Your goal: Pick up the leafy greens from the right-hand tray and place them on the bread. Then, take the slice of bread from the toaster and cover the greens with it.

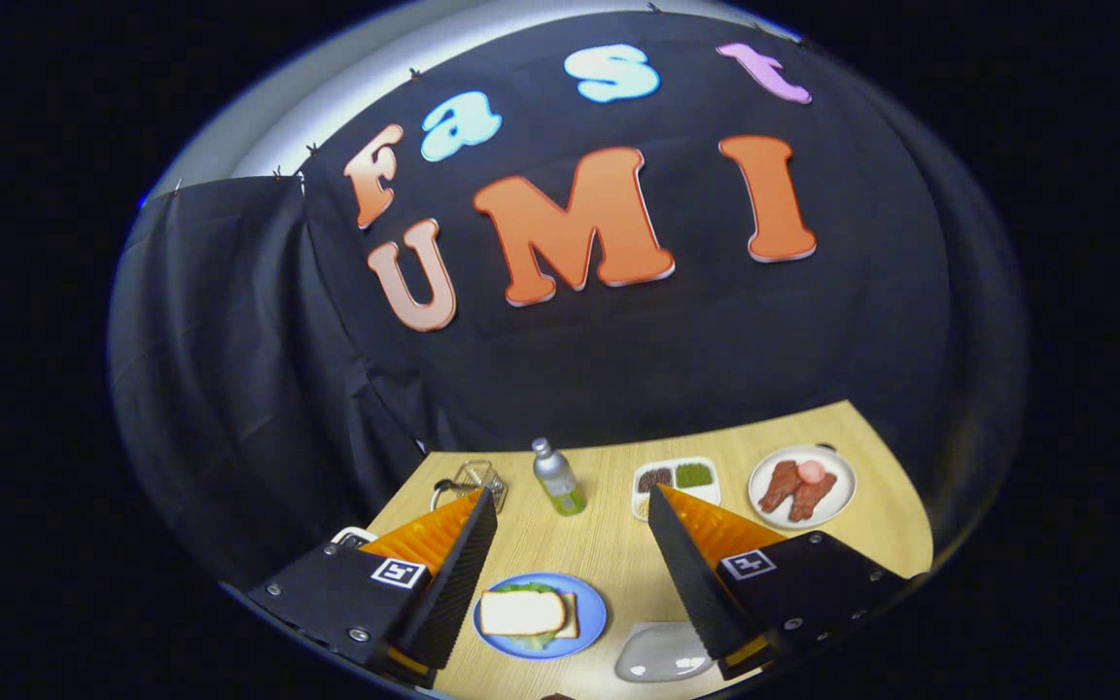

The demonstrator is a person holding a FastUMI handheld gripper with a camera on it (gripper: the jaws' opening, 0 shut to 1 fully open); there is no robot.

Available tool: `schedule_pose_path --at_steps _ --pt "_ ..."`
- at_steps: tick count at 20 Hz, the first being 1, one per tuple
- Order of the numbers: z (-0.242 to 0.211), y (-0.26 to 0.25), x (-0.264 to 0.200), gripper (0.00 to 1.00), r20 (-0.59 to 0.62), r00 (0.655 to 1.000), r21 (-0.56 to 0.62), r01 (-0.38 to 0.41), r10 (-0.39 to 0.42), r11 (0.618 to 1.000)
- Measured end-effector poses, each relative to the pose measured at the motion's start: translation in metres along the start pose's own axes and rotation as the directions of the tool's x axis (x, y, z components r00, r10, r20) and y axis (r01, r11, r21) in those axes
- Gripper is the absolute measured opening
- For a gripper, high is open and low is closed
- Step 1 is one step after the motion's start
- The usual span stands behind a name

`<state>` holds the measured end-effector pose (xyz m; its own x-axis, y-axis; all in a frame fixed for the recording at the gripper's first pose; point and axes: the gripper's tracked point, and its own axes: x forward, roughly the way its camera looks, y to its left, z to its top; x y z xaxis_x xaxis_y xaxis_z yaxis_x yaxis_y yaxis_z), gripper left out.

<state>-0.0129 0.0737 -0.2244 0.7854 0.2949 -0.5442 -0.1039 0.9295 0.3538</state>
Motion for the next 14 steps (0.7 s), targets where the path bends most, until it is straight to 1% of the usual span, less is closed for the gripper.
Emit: schedule_pose_path --at_steps 3,4,6,9,11,12,14 --pt "0.04 0.0 -0.034 0.96 0.089 0.996 -0.066 0.022 -0.016 0.998" --pt "0.052 -0.003 -0.046 0.97 0.12 0.992 -0.091 0.045 -0.034 0.995" --pt "0.076 -0.016 -0.067 0.98 0.188 0.978 -0.152 0.118 -0.088 0.981" --pt "0.105 -0.021 -0.099 0.98 0.272 0.951 -0.18 0.198 -0.145 0.963" --pt "0.127 -0.03 -0.119 0.99 0.343 0.921 -0.192 0.259 -0.183 0.946" --pt "0.134 -0.033 -0.127 0.98 0.372 0.907 -0.191 0.281 -0.196 0.94" --pt "0.149 -0.032 -0.142 0.98 0.418 0.885 -0.182 0.302 -0.204 0.936"
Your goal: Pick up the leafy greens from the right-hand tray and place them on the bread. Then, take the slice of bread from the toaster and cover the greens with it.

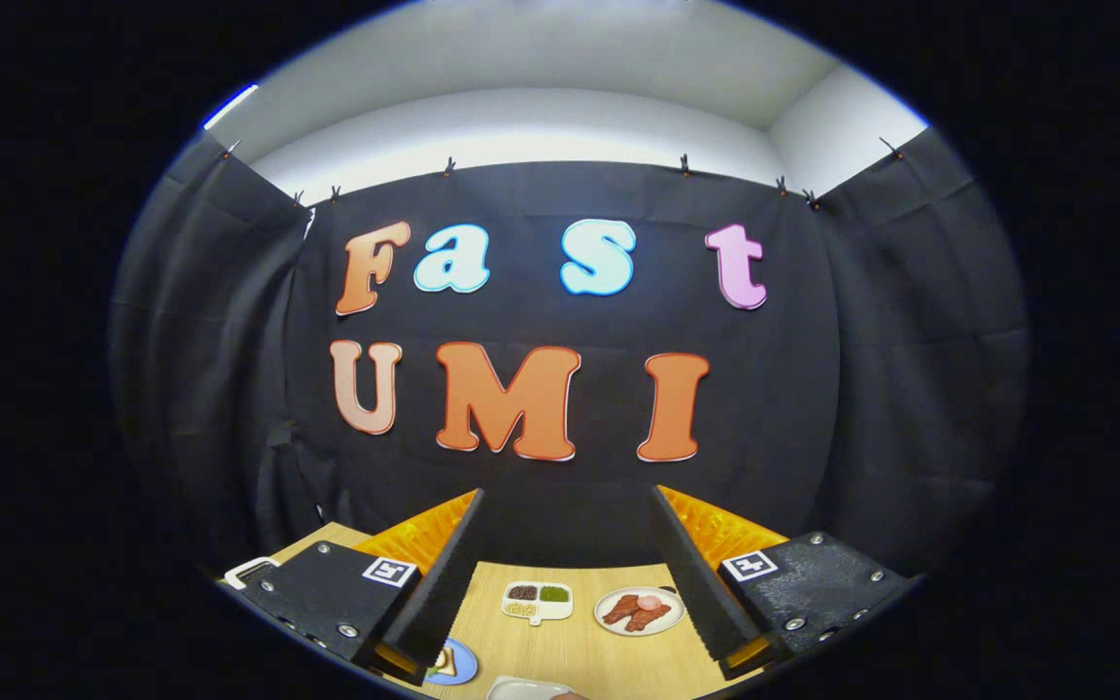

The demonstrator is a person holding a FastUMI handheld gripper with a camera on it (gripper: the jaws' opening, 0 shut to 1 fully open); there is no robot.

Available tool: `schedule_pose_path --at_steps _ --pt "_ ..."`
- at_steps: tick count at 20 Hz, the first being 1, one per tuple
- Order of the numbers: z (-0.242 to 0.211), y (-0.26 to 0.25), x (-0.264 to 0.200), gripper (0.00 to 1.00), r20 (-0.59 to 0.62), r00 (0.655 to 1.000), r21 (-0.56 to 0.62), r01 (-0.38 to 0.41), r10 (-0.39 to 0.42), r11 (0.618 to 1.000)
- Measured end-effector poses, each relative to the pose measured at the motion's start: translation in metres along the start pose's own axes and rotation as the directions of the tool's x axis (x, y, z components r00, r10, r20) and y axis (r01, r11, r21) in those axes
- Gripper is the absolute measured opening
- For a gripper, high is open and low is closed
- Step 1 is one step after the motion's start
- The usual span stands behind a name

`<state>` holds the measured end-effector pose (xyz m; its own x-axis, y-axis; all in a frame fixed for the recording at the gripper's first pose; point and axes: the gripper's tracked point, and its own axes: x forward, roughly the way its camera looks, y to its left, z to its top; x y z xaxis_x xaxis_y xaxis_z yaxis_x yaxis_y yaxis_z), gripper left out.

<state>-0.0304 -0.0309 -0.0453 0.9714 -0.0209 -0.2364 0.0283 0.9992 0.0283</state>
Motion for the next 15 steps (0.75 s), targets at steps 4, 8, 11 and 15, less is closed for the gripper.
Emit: schedule_pose_path --at_steps 4,8,11,15 --pt "0.032 -0.009 -0.009 0.98 0.089 0.995 0.012 0.039 -0.04 0.999" --pt "0.049 -0.005 -0.017 0.98 0.143 0.989 0.025 0.036 -0.039 0.999" --pt "0.053 -0.003 -0.017 0.98 0.156 0.987 0.018 0.036 -0.038 0.999" --pt "0.051 0.006 -0.014 0.98 0.15 0.988 0.001 0.022 -0.022 1.0"
